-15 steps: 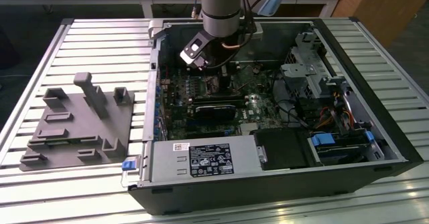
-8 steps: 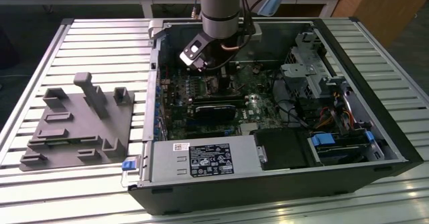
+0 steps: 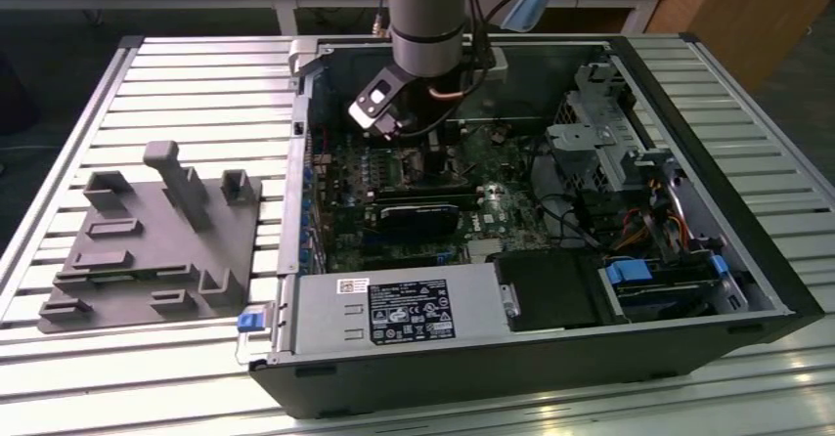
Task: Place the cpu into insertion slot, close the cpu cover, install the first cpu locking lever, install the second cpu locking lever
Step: 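Place the cpu into insertion slot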
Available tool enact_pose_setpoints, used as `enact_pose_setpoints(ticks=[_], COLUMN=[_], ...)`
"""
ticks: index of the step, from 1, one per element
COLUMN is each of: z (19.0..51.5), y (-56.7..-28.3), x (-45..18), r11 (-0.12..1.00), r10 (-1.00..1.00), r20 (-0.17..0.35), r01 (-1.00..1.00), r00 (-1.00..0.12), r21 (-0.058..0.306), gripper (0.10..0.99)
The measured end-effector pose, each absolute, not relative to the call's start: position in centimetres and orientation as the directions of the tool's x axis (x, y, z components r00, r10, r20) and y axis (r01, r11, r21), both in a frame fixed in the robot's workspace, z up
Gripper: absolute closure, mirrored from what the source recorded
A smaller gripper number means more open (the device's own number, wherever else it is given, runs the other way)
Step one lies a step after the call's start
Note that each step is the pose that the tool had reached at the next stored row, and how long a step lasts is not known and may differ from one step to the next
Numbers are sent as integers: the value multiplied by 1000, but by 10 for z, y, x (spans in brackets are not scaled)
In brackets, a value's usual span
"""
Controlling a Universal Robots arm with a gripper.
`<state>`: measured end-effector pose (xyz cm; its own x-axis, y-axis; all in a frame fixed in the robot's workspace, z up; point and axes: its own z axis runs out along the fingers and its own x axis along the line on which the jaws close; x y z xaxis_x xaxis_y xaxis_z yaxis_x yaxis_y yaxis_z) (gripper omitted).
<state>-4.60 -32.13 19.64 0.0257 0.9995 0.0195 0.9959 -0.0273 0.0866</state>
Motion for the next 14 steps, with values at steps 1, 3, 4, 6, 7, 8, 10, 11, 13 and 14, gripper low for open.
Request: enact_pose_setpoints(ticks=[1, 3, 4, 6, 7, 8, 10, 11, 13, 14], z=[196, 195, 195, 194, 194, 193, 193, 193, 193, 193], y=[-321, -321, -321, -321, -321, -321, -321, -321, -321, -321], x=[-46, -47, -47, -47, -47, -47, -47, -47, -46, -46], r11=[-27, -27, -27, -27, -27, -27, -27, -27, -27, -27], r10=[999, 999, 999, 999, 999, 999, 999, 999, 999, 999], r20=[19, 19, 19, 19, 19, 19, 19, 19, 20, 20], r01=[996, 996, 996, 996, 996, 996, 996, 996, 996, 996], r00=[26, 26, 26, 26, 26, 26, 26, 26, 26, 26], r21=[87, 87, 87, 86, 86, 86, 87, 87, 87, 87], gripper=[545, 545, 545, 545, 545, 545, 545, 545, 545, 545])
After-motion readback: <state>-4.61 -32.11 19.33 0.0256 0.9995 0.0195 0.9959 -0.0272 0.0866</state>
